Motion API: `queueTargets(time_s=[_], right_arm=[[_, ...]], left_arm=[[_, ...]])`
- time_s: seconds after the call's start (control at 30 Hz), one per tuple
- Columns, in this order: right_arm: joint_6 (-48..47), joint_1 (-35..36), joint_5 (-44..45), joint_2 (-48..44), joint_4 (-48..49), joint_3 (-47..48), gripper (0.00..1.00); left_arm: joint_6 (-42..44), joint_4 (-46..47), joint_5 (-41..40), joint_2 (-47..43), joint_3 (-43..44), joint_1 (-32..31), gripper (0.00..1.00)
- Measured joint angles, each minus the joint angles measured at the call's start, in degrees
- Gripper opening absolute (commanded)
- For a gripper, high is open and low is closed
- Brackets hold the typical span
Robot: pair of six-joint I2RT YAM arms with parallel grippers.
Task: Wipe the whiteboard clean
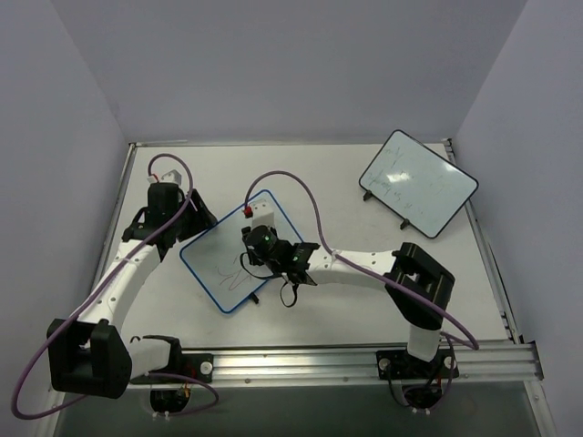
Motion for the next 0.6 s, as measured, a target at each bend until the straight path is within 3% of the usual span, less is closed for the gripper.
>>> queueTargets(time_s=[0.33, 0.6], right_arm=[[0.0, -7.9, 0.1, -3.1, 3.2, -5.5, 0.0], [0.0, -10.0, 1.1, -4.0, 5.0, -7.8, 0.0]], left_arm=[[0.0, 0.1, -0.2, 0.0, 0.0, -0.3, 0.66], [0.0, 0.2, -0.3, 0.0, 0.0, -0.4, 0.66]])
